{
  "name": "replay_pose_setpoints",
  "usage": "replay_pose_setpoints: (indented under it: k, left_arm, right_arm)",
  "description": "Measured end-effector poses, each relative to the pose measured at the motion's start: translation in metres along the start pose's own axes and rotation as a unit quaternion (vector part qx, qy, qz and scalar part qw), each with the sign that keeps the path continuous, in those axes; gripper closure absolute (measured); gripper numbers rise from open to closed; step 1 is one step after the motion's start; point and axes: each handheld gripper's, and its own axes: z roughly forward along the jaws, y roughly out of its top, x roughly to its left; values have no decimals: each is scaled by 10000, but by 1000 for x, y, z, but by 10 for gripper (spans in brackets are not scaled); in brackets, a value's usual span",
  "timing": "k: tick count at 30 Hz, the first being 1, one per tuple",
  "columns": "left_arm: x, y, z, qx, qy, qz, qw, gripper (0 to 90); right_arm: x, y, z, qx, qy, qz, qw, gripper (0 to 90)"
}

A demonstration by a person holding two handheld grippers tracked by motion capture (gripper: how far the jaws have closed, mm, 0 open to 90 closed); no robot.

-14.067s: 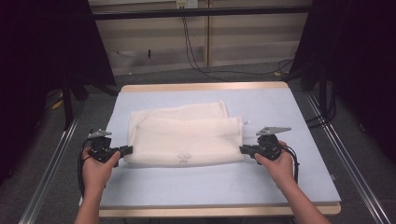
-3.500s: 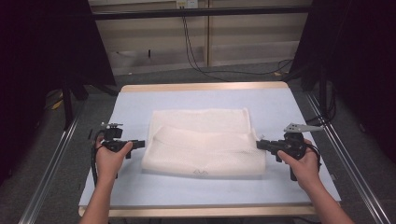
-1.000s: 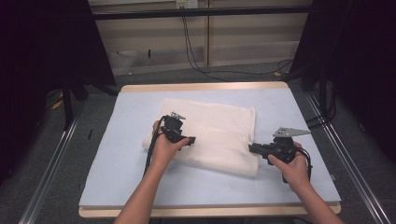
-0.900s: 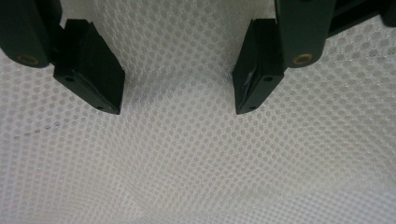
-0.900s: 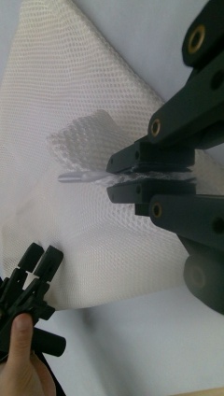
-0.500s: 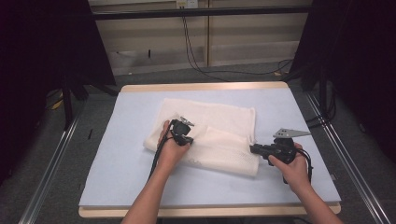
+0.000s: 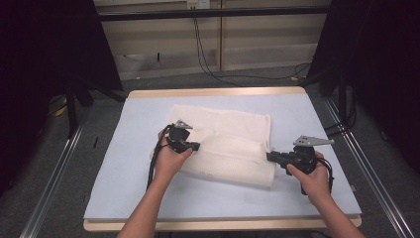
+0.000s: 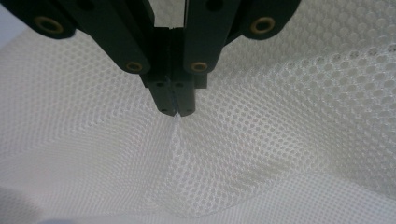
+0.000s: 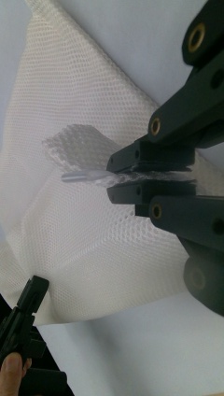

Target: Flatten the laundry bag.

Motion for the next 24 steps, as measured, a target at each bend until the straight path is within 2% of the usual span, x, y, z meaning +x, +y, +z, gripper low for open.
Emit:
replay_pose_setpoints:
  k: [1, 2, 3, 6, 8, 9, 12, 13, 14, 15, 16, 17, 21, 23, 24]
  left_arm:
    - [0, -2, -10, -80, -99, -14, 9999, 900]
    - [0, -2, -10, -80, -99, -14, 9999, 900]
    - [0, -3, -16, -121, -102, 64, 9999, 900]
    - [-6, -10, -34, -271, -197, 86, 9994, 900]
    - [-8, -13, -37, -331, -207, 101, 9992, 900]
    - [-8, -15, -41, -268, -222, 140, 9993, 900]
    - [-11, -30, -47, -278, -297, 81, 9991, 900]
    - [-11, -30, -47, -278, -297, 81, 9991, 900]
    - [-12, -38, -49, -245, -330, 29, 9991, 900]
    - [-12, -38, -49, -245, -330, 29, 9991, 900]
    - [-11, -43, -49, -213, -355, -11, 9991, 900]
    - [-10, -50, -49, -188, -371, -64, 9991, 900]
    - [-5, -62, -46, -95, -371, -166, 9991, 900]
    - [-4, -63, -46, -76, -370, -162, 9992, 900]
    - [-4, -65, -47, -29, -363, -149, 9992, 900]
  right_arm:
    - [1, 0, -1, 0, 19, -4, 10000, 844]
    - [2, 0, -2, 2, 54, 21, 10000, 844]
    - [2, 0, -2, 2, 54, 21, 10000, 844]
    - [6, -2, -7, -43, 188, 25, 9998, 843]
    - [7, -2, -8, -18, 200, -12, 9998, 842]
    - [9, -2, -9, -7, 216, -27, 9998, 842]
    - [10, -6, -8, 52, 267, -35, 9996, 838]
    - [10, -6, -8, 52, 267, -35, 9996, 838]
    - [10, -7, -7, 102, 289, -9, 9995, 823]
    - [10, -7, -7, 102, 289, -9, 9995, 823]
    - [10, -7, -6, 125, 337, 30, 9993, 799]
    - [7, -6, -6, 168, 448, 157, 9987, 664]
    - [0, -2, -13, 75, 458, 166, 9988, 545]
    - [-2, -1, -15, 14, 467, 140, 9988, 529]
    - [-6, 3, -20, -73, 377, 150, 9992, 521]
